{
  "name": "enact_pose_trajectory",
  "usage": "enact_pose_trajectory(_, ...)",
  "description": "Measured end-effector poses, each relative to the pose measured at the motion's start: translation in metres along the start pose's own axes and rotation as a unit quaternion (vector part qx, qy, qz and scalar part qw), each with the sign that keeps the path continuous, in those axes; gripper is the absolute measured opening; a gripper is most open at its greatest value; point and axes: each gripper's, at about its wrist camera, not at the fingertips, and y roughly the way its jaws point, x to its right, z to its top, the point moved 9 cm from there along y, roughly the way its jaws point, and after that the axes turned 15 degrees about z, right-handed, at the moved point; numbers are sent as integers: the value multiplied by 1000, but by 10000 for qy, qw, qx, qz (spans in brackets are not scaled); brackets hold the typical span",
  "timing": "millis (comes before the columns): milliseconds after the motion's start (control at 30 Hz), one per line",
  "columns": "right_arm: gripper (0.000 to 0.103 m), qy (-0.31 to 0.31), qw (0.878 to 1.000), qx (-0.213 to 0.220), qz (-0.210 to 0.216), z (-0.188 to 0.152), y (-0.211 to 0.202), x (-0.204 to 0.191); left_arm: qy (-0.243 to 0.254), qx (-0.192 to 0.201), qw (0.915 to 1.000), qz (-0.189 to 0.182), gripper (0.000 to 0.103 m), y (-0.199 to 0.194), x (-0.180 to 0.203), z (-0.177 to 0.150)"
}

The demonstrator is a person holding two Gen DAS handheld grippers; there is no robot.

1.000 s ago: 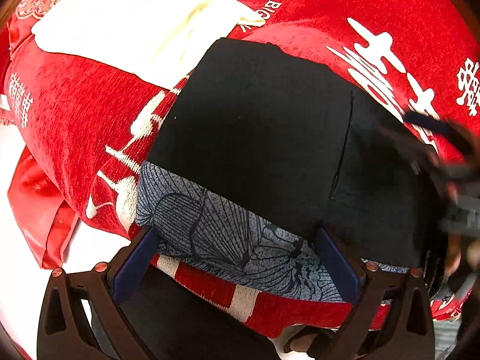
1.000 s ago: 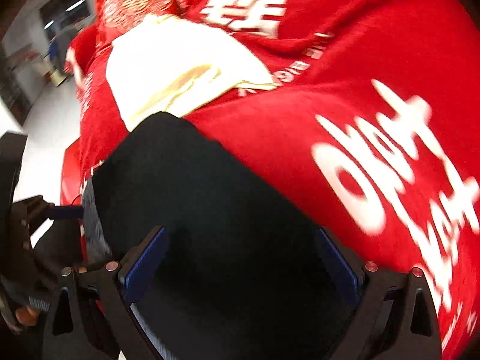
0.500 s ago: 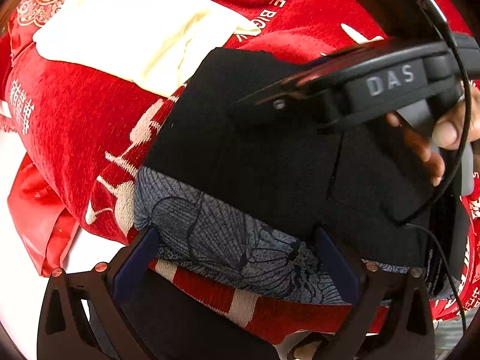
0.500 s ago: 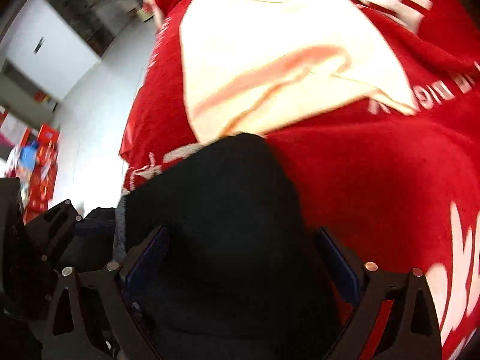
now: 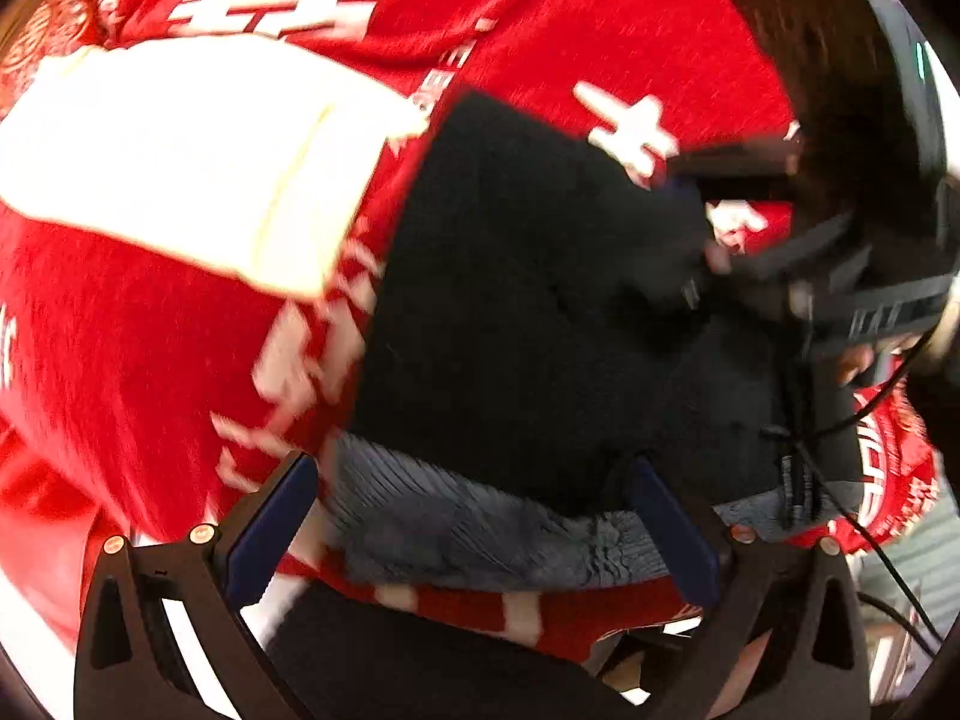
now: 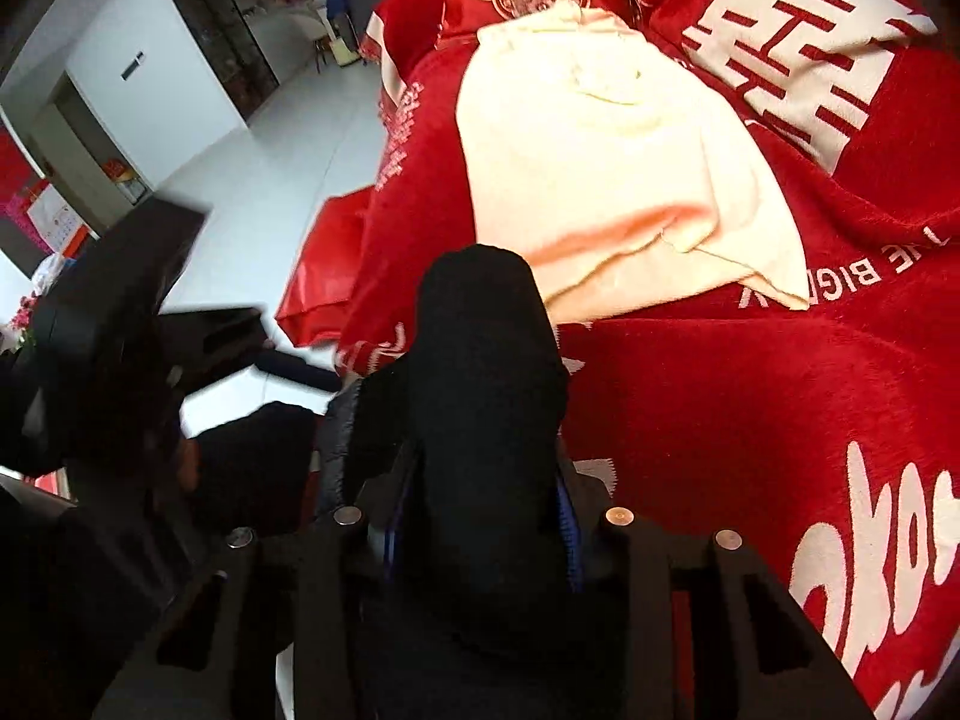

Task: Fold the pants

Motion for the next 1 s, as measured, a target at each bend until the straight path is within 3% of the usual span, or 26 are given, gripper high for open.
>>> enact_pose_trajectory(67,41,-50,10000,41,12,-1,-3,-4,97,151,9989,-438,103,-4,-9,12)
enact_pose_trajectory(167,41,-100,9999,101,17,1,-9,-7,359,16,9927,-1150,103,-1,-9,24)
enact_pose_trajectory(367,40,-147,9996,226,131,3,-19,-11,1305,-317,9793,-1513,103,18,25,22)
enact_pose_trajectory(467,40,-64,9995,272,163,3,-19,-8,1425,-642,9799,-1242,103,43,37,5)
enact_pose_trajectory(500,40,-58,9995,260,154,2,-18,-8,1389,-694,9802,-1233,94,46,44,4)
enact_pose_trajectory(533,40,-63,9996,255,134,2,-17,-8,1342,-657,9836,-1009,92,49,46,4)
enact_pose_trajectory(600,41,-21,9997,245,29,1,-16,-4,1366,-508,9859,-824,69,43,50,4)
enact_pose_trajectory(667,44,173,9993,297,-167,0,-18,8,1349,-534,9855,-884,48,33,56,1)
enact_pose_trajectory(733,55,548,9971,464,-246,0,-26,19,1453,-523,9866,-527,44,28,60,1)
enact_pose_trajectory(833,57,853,9910,921,-467,1,-50,23,1556,-611,9859,-123,43,26,66,0)
enact_pose_trajectory(867,57,901,9882,1011,-712,-3,-61,21,1546,-644,9859,-60,42,25,68,1)
enact_pose_trajectory(1000,57,713,9822,742,-1570,-40,-70,1,1415,-778,9868,89,41,28,72,5)
